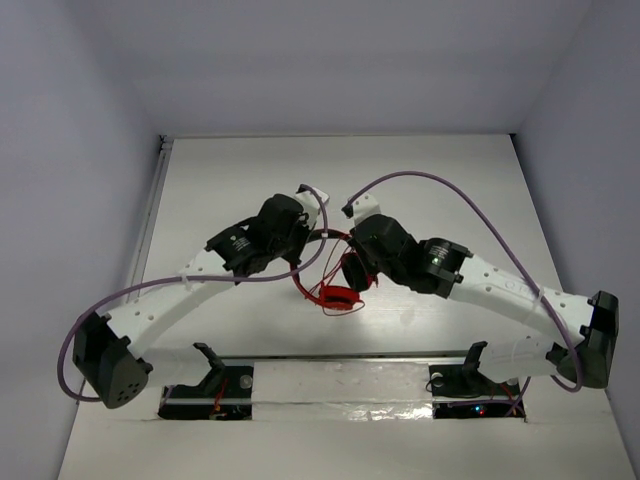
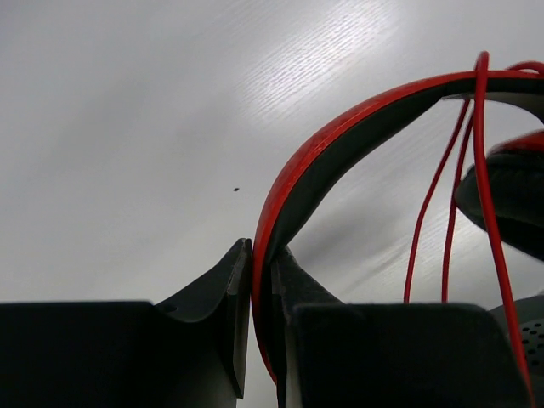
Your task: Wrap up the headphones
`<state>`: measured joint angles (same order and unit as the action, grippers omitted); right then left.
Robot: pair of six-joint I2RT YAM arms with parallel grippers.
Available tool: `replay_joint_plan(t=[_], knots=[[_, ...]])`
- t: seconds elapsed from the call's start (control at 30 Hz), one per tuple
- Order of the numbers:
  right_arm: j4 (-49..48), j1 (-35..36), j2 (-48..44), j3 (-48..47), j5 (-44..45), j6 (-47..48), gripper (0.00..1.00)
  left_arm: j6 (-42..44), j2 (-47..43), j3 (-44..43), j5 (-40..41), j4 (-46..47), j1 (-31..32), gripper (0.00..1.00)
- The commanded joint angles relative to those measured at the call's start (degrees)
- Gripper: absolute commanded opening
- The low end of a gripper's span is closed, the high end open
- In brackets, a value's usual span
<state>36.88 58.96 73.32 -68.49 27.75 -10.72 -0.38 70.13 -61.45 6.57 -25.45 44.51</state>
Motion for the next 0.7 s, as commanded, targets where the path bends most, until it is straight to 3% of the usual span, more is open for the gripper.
replay_joint_plan(t=[0.0, 0.3, 0.57, 0.67], knots=[[-4.4, 0.3, -2.6, 0.5, 6.5, 1.6, 0.00, 0.1, -3.9, 1.2, -8.7, 1.5, 0.0, 0.00], [-8.0, 0.3, -3.8, 3.5, 9.5, 0.4, 0.00, 3.5, -8.6, 0.3, -18.4, 2.8, 0.0, 0.00], [-11.9, -0.3, -7.2, 6.3, 7.0, -4.0, 0.19, 2.4, -11.1, -1.1, -23.1, 6.7, -2.4, 0.00], [-15.9, -3.0, -9.9, 9.5, 3.8, -5.7, 0.20, 1.9, -10.9, -1.0, -24.4, 8.6, -4.3, 0.00]])
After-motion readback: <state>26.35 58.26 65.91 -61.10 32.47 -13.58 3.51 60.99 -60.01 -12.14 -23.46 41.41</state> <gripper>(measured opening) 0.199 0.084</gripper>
